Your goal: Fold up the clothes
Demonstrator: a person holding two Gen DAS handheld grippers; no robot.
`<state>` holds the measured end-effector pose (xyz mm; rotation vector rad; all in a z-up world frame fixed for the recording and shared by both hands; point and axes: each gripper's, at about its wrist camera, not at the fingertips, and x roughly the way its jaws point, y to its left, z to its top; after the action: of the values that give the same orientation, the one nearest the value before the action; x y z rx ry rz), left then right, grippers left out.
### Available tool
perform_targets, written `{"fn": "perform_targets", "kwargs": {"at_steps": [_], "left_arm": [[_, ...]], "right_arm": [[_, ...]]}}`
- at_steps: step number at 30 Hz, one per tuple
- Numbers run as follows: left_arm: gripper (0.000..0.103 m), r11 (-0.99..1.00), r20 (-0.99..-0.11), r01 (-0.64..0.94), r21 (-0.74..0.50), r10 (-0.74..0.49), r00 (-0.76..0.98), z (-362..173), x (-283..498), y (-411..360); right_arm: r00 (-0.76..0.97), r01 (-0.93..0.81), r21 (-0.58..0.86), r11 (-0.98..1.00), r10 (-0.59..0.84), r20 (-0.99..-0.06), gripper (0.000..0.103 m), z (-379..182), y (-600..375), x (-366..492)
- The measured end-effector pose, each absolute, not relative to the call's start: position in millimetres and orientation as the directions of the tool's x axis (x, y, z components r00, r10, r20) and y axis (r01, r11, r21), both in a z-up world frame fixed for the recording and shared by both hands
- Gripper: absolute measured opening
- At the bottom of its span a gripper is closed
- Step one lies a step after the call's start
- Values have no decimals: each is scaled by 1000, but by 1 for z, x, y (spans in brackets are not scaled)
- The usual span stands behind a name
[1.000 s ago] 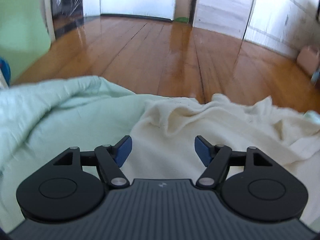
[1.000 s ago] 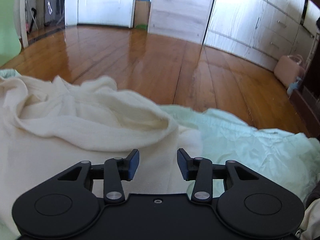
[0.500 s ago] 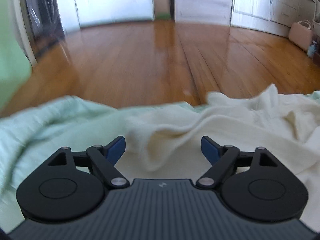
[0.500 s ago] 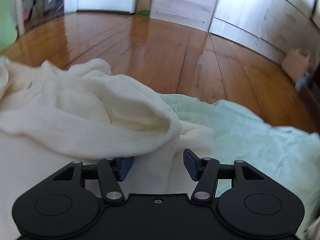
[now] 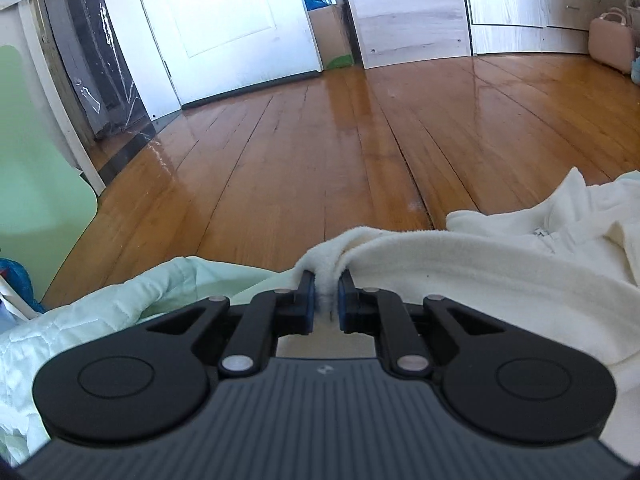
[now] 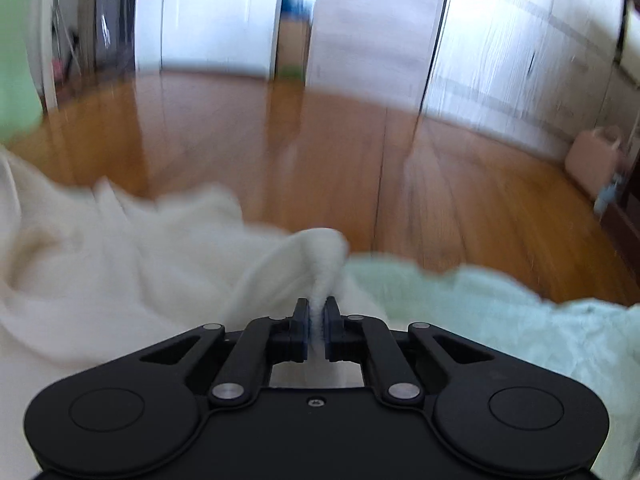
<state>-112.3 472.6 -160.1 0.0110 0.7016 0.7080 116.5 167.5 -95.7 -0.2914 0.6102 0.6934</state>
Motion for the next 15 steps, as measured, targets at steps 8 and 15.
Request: {"fn": "perform_targets", "kwargs": {"at_steps": [8,15], "left_arm": [[10,717,-573,-683,137,620,536,-151,-124,495],[11,728,-607,-626,279,639,472,-182,-96,499]], "right_arm": [[706,-578,39,815,523,-477,6,-39,141,105],[717,-549,-148,823,372,-590,5,-81,164,126]]}}
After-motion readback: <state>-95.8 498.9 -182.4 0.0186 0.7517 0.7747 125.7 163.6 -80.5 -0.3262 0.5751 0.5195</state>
